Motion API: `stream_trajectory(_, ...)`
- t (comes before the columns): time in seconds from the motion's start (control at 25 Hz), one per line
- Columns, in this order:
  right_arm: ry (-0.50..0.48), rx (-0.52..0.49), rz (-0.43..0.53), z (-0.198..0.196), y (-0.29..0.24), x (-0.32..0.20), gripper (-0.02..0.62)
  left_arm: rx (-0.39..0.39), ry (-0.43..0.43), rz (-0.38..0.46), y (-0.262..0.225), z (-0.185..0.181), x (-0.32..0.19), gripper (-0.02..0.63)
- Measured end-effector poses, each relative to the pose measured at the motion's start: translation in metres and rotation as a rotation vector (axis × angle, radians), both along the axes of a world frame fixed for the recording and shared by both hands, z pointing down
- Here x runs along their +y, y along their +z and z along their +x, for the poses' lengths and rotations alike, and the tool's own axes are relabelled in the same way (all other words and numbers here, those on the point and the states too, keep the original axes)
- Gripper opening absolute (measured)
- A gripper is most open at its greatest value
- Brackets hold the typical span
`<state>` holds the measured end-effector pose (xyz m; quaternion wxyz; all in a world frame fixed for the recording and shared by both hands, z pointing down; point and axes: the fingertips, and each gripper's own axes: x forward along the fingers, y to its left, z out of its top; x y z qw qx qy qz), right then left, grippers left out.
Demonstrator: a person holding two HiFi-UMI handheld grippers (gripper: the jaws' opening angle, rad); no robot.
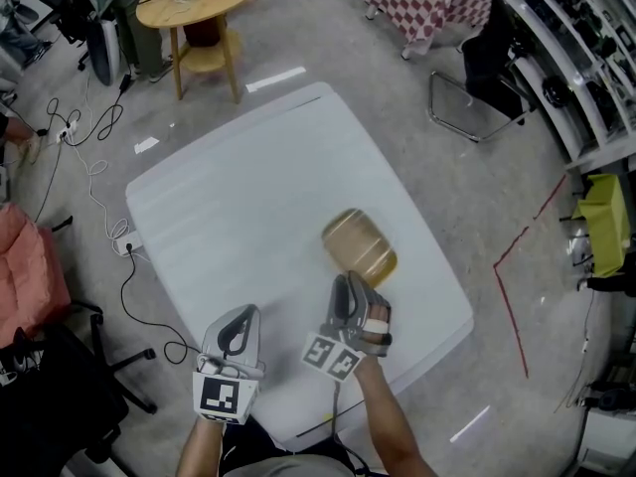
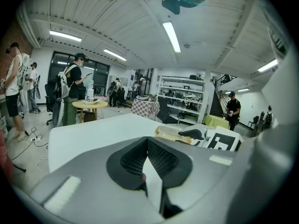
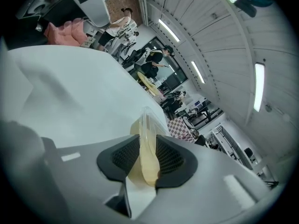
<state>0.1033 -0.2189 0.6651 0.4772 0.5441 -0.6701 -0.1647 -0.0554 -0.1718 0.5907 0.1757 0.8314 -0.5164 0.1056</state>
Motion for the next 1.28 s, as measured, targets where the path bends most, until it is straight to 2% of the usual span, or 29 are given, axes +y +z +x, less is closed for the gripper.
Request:
stream_trajectory(0.4,0.080,0.055,0.100,0.022,-0.027,-0.001,0.048,-0.010,0.035,0.036,-0.015,0.005,0.009,0.012)
stream_trajectory(0.88,0.165,0.071,0.163,0.050,-0.064,0.009,0.039,-0.006,0.060,0.086,-0.049,0.011,0.018,0.012)
stream_trajectory(1.12,0.193,0.039,0.211,0.055,-0.101,0.021,0.039,-0.017,0.088,0.123,-0.076,0.013,0.028,0.012)
stream_trajectory(1.28,0.222,-0.027,0.244,0.057,-0.129,0.034,0.040,-0.009,0.106,0.155,-0.099,0.017,0.034,0.012)
